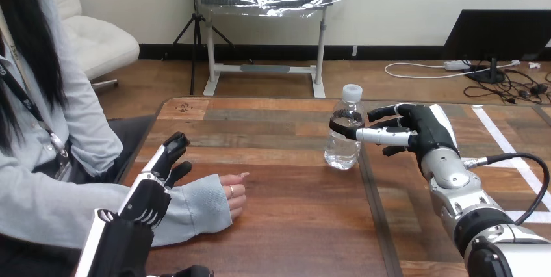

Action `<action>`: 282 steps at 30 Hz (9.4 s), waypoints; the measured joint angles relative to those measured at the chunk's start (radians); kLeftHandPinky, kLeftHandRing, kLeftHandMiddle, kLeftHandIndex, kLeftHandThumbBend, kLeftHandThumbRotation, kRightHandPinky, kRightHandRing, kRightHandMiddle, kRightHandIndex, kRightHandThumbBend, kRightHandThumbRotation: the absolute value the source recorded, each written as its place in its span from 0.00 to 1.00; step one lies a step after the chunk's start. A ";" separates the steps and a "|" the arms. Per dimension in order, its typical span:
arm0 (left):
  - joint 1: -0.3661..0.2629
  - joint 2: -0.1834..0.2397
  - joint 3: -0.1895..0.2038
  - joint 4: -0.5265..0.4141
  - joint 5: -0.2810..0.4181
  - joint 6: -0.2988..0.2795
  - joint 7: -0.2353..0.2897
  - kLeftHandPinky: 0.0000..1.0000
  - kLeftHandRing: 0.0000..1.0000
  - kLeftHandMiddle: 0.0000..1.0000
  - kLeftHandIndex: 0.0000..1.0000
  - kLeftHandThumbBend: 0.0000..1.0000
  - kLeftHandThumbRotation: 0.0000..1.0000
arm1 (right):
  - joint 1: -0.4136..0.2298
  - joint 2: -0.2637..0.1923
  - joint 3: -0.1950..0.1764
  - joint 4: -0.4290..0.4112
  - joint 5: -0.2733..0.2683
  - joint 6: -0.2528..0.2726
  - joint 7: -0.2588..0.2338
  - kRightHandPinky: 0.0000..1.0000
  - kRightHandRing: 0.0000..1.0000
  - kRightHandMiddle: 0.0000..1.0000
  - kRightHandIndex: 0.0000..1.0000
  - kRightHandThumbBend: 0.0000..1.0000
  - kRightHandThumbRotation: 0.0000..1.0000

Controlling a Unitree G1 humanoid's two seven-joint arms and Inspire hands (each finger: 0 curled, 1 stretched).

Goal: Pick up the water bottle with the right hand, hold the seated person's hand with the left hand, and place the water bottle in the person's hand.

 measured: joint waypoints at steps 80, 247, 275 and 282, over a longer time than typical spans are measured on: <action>-0.101 -0.007 0.000 0.120 0.002 -0.001 -0.008 0.90 0.97 0.97 0.92 1.00 0.64 | 0.095 -0.039 0.092 -0.014 -0.003 -0.324 0.045 0.98 1.00 0.99 1.00 1.00 0.67; -0.099 -0.053 -0.056 0.168 -0.027 -0.106 -0.007 0.93 0.97 0.95 0.91 1.00 0.63 | -0.189 -0.060 0.577 -0.002 -0.452 -0.260 0.016 0.59 0.55 0.56 0.56 0.99 0.84; -0.099 -0.062 -0.058 0.169 -0.033 -0.082 -0.013 0.94 0.96 0.95 0.91 1.00 0.61 | -0.130 -0.061 0.429 -0.005 -0.223 -0.333 0.040 0.76 0.76 0.74 0.79 1.00 0.50; -0.098 -0.060 -0.058 0.169 -0.043 -0.081 -0.020 0.93 0.96 0.95 0.91 1.00 0.60 | -0.104 -0.061 0.373 -0.005 -0.154 -0.335 0.061 0.80 0.79 0.76 0.81 1.00 0.48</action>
